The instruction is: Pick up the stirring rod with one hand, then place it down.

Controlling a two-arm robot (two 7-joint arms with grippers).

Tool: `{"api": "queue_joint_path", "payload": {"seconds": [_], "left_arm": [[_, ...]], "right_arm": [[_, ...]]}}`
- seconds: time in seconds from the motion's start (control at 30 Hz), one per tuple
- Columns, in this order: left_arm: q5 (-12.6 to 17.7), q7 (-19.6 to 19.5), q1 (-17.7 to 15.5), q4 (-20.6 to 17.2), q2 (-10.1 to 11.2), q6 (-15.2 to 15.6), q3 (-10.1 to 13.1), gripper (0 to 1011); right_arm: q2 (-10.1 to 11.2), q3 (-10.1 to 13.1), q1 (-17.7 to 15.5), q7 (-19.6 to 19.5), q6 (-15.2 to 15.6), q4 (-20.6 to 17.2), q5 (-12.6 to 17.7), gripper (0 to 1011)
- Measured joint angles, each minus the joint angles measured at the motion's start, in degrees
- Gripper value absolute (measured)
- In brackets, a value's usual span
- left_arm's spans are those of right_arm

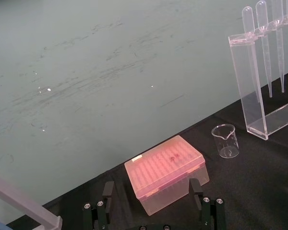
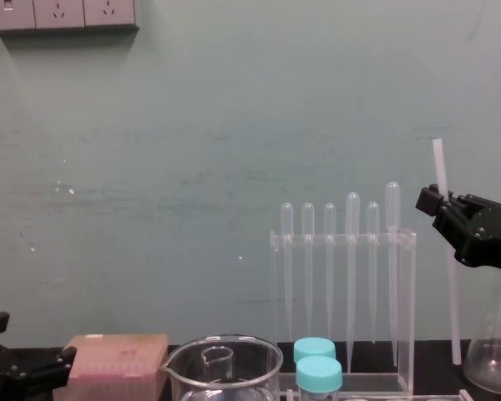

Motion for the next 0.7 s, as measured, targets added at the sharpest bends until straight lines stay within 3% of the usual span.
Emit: {"api": "queue_joint_path", "payload": {"seconds": [0.7], "left_arm": [[0.0, 0.0, 0.0, 0.0, 0.0, 0.0, 0.0, 1000]], "right_arm": [[0.0, -0.02, 0.02, 0.08, -0.05, -0.02, 0.03, 72]]}}
